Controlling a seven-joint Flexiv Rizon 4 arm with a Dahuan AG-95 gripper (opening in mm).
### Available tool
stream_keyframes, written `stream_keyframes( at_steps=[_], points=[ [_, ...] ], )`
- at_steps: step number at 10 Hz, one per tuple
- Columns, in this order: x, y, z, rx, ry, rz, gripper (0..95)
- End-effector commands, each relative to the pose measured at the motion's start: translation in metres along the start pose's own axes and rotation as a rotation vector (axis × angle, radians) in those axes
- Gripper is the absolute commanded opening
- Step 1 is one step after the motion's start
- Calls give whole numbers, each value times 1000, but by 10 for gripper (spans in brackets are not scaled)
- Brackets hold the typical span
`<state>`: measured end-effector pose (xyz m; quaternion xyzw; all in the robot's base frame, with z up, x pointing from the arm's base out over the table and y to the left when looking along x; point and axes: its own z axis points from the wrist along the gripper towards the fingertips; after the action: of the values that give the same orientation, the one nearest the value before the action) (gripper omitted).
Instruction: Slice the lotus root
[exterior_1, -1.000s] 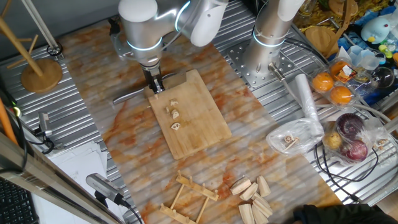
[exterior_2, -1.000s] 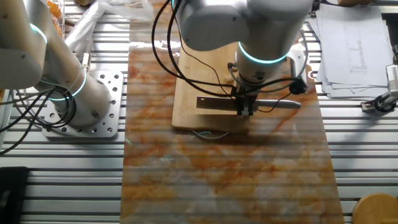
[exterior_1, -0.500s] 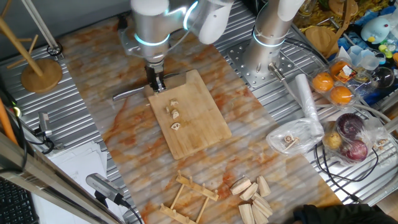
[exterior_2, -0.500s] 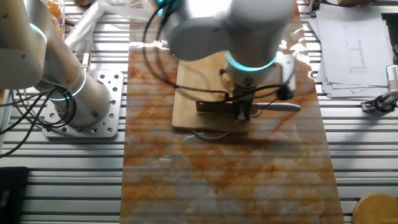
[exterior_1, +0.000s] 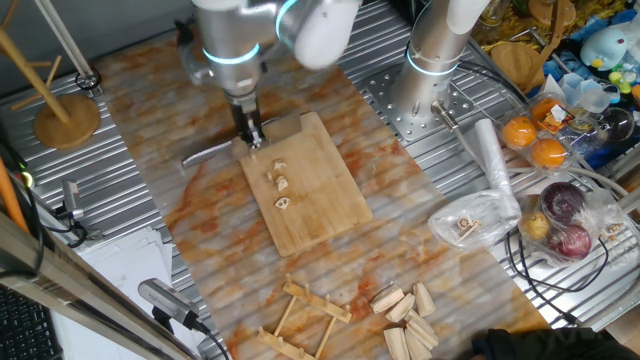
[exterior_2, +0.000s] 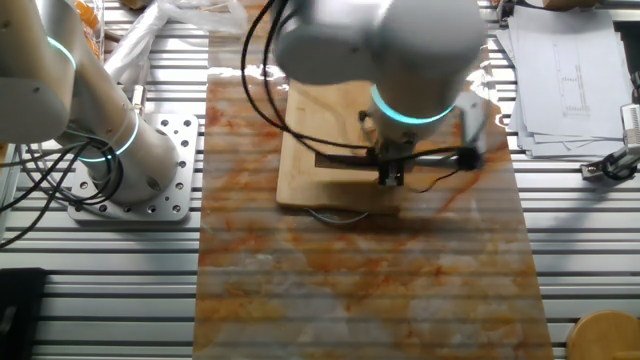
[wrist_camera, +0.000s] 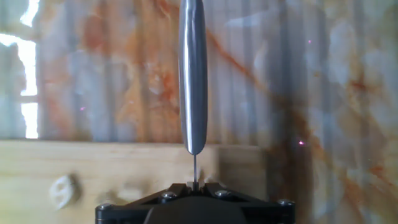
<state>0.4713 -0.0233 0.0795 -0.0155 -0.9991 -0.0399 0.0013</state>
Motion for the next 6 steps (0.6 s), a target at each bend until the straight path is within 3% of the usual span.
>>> stream_keyframes(
  at_steps=[1, 3, 4, 6],
  points=[
    [9, 7, -15, 2, 12, 8, 0],
    [9, 9, -10, -2, 32, 15, 0],
    [9, 12, -5, -38, 34, 8, 0],
    [3, 28, 0, -44, 61, -12, 0]
  ],
)
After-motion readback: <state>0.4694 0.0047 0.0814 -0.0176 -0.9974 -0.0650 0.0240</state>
